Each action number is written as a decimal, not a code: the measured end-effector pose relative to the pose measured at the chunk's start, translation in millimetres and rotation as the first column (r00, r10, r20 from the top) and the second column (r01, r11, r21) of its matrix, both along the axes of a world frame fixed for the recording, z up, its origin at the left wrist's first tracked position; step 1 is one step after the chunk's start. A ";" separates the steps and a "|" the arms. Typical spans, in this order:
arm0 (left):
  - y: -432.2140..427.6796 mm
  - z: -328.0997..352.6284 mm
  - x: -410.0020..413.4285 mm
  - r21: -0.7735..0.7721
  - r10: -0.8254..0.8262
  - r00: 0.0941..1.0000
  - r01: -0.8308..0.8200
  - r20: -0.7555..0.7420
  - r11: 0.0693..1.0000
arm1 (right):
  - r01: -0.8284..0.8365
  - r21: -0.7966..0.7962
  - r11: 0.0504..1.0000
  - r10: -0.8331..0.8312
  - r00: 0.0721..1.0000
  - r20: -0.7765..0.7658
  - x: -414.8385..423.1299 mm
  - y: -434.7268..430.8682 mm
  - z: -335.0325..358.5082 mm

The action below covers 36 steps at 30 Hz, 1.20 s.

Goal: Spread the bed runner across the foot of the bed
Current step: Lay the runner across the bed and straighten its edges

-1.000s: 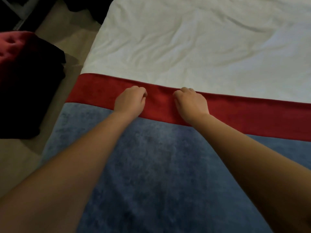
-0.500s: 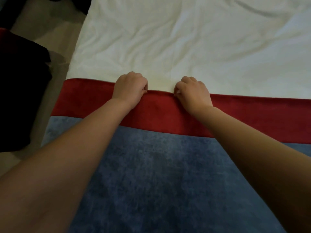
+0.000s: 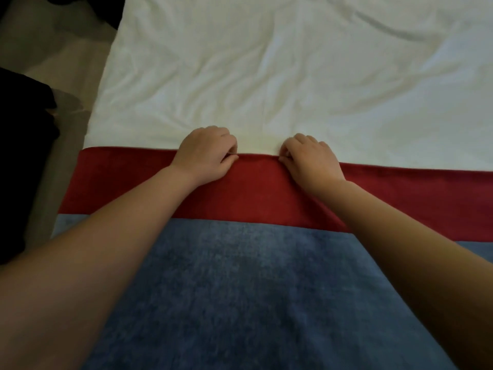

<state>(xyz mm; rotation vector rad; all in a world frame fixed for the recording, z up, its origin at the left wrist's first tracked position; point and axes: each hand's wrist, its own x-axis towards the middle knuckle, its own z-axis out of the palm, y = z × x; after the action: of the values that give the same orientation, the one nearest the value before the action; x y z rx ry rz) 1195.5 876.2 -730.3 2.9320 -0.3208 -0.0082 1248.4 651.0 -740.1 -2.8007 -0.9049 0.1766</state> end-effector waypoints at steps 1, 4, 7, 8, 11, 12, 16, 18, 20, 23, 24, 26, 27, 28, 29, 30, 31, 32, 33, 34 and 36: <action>-0.8 -0.5 2.8 0.009 -0.009 1.000 0.009 0.003 1.000 | 0.004 -0.020 1.000 -0.004 1.000 0.004 2.4 -2.7 1.3; -4.4 -1.6 11.9 0.040 0.041 0.999 -0.042 0.009 0.998 | 0.003 -0.071 0.997 -0.003 1.000 0.007 13.4 1.5 3.5; -7.9 -0.9 12.8 0.034 0.078 0.997 -0.077 -0.008 0.996 | 0.044 -0.058 0.997 -0.049 0.996 -0.079 19.5 8.0 9.1; -10.2 -1.1 11.9 0.030 0.076 0.997 -0.076 -0.008 0.997 | 0.040 -0.045 0.998 -0.044 0.995 -0.093 19.3 5.0 11.0; -24.2 0.2 9.9 -0.020 0.057 0.998 -0.057 0.005 0.998 | -0.026 -0.045 0.999 0.022 0.995 -0.097 17.3 -19.3 18.6; -32.8 1.6 10.7 -0.047 0.052 0.999 -0.052 0.003 0.998 | -0.038 -0.061 0.997 0.032 0.994 -0.102 17.4 -32.5 20.4; -80.0 1.1 21.8 -0.095 -0.016 0.999 0.011 -0.046 0.995 | 0.006 -0.106 0.994 -0.017 0.995 -0.100 20.2 -95.7 20.9; -103.9 -0.8 29.0 -0.112 -0.032 0.998 0.027 -0.047 0.993 | 0.041 -0.082 0.996 -0.047 0.995 -0.084 22.2 -120.4 19.1; -124.8 -0.4 36.0 -0.108 -0.040 0.998 0.034 -0.052 0.994 | 0.058 -0.037 0.998 -0.061 0.995 -0.080 25.0 -135.7 17.5; -144.1 2.5 45.8 -0.017 -0.029 0.997 0.028 -0.067 0.999 | 0.035 -0.042 0.999 -0.037 0.998 -0.047 34.1 -141.4 11.9; -146.7 3.5 49.5 0.033 0.002 0.998 0.000 -0.061 0.999 | 0.031 -0.076 0.997 -0.032 0.999 -0.023 39.1 -139.1 9.8; -148.8 5.3 56.8 0.091 0.114 0.993 -0.110 -0.040 0.990 | 0.073 -0.103 0.992 -0.073 0.997 0.011 49.2 -134.0 5.1; -149.6 6.2 59.4 0.091 0.178 0.984 -0.174 -0.031 0.981 | 0.125 -0.084 0.989 -0.126 0.992 -0.011 53.3 -133.1 3.2; -151.6 7.2 60.7 0.076 0.226 0.974 -0.224 -0.024 0.972 | 0.174 -0.055 0.983 -0.177 0.983 -0.053 56.0 -134.1 2.3; -155.0 7.8 60.8 0.054 0.243 0.970 -0.241 -0.024 0.969 | 0.199 -0.013 0.980 -0.199 0.976 -0.093 56.6 -138.1 2.0; -160.3 9.0 59.2 0.031 0.222 0.974 -0.221 -0.033 0.975 | 0.184 0.029 0.982 -0.180 0.977 -0.117 55.4 -144.6 2.7; -167.2 10.4 56.4 0.008 0.177 0.983 -0.177 -0.052 0.984 | 0.142 0.066 0.988 -0.134 0.983 -0.122 52.6 -154.0 5.0; -175.4 12.0 53.2 -0.017 0.124 0.990 -0.126 -0.074 0.992 | 0.094 0.097 0.991 -0.082 0.989 -0.119 49.2 -165.7 8.1; -184.6 13.6 50.8 -0.040 0.077 0.993 -0.081 -0.093 0.996 | 0.051 0.114 0.992 -0.038 0.993 -0.112 46.3 -179.3 11.0; -193.7 14.3 49.5 -0.056 0.044 0.993 -0.050 -0.106 0.997 | 0.014 0.107 0.994 -0.003 0.994 -0.106 45.0 -193.9 12.1; -212.8 12.2 51.3 -0.061 0.020 0.992 -0.028 -0.122 0.998 | -0.030 0.033 0.999 0.033 0.995 -0.098 46.5 -224.5 10.2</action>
<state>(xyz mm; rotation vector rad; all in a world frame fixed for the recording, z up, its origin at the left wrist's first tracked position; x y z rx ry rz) 1246.8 663.4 -718.2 2.8577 -0.2618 -0.1696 1294.9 426.5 -729.9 -2.7230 -0.9208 0.2994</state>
